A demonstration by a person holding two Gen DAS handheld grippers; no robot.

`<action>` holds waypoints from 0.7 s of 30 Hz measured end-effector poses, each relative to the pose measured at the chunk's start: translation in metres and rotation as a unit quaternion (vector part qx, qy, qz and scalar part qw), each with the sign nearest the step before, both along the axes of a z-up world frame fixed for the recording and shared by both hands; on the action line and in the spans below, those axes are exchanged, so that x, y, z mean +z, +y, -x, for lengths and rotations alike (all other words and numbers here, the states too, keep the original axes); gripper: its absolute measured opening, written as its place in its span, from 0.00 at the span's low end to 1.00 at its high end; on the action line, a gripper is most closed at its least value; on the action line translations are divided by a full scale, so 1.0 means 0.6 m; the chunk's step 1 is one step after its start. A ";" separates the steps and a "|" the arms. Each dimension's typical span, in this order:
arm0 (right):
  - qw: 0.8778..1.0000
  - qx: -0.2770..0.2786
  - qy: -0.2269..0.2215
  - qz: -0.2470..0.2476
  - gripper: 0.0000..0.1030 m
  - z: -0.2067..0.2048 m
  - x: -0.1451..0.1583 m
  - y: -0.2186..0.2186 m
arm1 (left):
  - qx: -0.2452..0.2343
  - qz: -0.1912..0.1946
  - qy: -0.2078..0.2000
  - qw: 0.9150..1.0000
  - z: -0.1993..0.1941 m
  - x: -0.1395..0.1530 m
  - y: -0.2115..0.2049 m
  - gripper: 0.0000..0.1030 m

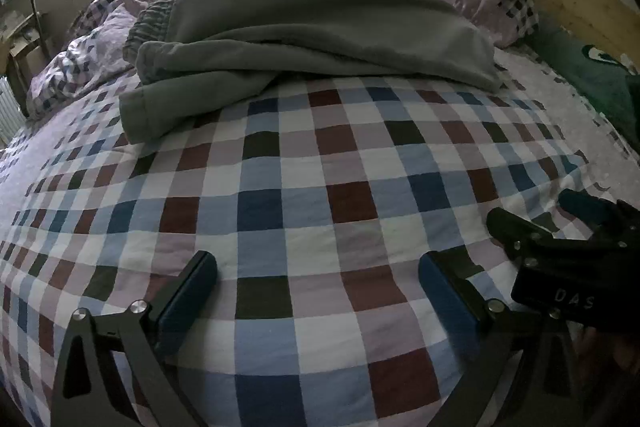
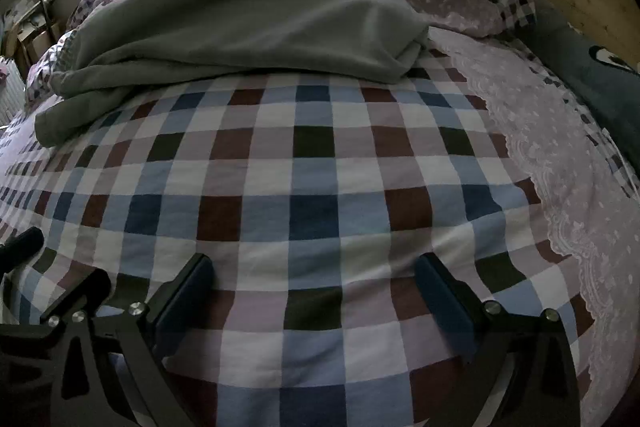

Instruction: Fold clothes

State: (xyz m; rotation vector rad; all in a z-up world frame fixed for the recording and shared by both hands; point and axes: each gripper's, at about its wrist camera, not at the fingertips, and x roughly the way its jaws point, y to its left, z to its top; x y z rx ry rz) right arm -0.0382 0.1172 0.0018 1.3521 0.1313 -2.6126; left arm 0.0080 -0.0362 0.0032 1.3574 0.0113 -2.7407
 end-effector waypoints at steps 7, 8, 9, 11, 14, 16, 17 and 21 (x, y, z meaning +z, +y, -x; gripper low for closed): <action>1.000 -0.005 -0.002 0.001 1.00 0.003 -0.002 0.000 | 0.015 -0.005 -0.004 1.000 0.003 0.000 0.002 1.00; 1.000 -0.005 -0.002 0.001 1.00 0.003 -0.003 0.000 | 0.018 -0.004 -0.004 1.000 0.002 0.000 0.002 1.00; 1.000 -0.006 -0.002 0.000 1.00 0.003 -0.003 0.000 | 0.021 -0.004 -0.003 1.000 0.000 0.001 0.002 1.00; 1.000 -0.005 -0.002 0.000 1.00 0.003 -0.003 0.000 | 0.027 -0.004 -0.003 1.000 -0.004 0.001 0.002 1.00; 1.000 -0.006 -0.003 0.002 1.00 0.003 -0.003 0.001 | 0.027 -0.003 -0.005 1.000 -0.003 0.000 0.002 1.00; 1.000 -0.006 -0.004 0.004 1.00 0.004 -0.003 0.002 | 0.026 -0.004 -0.006 1.000 -0.002 0.000 0.001 1.00; 1.000 -0.006 -0.005 0.005 1.00 0.004 -0.003 0.003 | 0.025 -0.005 -0.006 1.000 -0.002 0.001 -0.001 1.00; 1.000 -0.006 -0.006 0.009 1.00 0.004 -0.004 0.004 | 0.027 -0.010 -0.006 1.000 -0.004 0.000 -0.002 1.00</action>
